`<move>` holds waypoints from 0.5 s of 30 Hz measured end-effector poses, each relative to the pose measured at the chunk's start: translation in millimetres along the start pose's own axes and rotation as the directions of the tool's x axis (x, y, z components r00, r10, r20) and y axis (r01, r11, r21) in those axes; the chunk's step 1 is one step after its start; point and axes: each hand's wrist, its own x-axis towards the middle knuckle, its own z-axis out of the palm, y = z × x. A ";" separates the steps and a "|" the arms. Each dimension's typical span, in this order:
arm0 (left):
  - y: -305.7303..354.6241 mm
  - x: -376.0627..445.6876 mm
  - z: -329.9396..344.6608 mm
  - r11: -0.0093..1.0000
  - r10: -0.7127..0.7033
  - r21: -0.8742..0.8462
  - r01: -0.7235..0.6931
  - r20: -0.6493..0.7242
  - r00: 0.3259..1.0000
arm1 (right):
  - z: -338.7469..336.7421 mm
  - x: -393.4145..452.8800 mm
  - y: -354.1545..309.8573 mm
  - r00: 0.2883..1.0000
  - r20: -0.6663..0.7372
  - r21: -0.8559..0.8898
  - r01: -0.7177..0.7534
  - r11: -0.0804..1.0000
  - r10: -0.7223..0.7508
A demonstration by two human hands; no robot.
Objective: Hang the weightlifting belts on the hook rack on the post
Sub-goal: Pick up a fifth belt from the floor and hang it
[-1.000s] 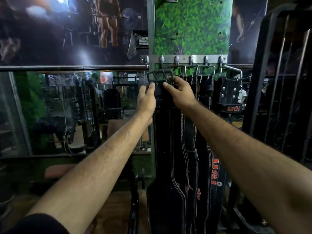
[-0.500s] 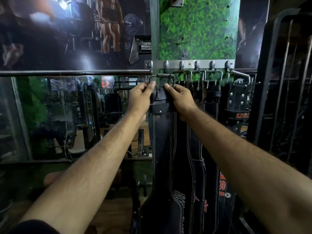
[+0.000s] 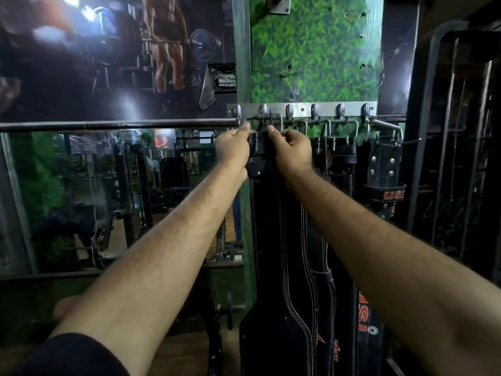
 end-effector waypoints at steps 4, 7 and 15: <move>-4.0 22.7 9.6 1.000 -0.011 0.025 0.013 -0.096 0.995 | 5.4 17.0 -4.0 0.999 -0.043 -0.076 -0.029 0.997 0.026; -4.5 23.4 13.0 0.999 -0.046 0.017 0.049 -0.118 0.992 | 5.0 22.6 -4.9 0.996 -0.027 -0.149 -0.088 0.985 0.085; -27.3 12.6 -1.2 0.997 -0.071 0.000 0.071 0.023 0.997 | 0.3 -11.2 8.5 1.000 -0.006 -0.168 -0.029 0.985 0.029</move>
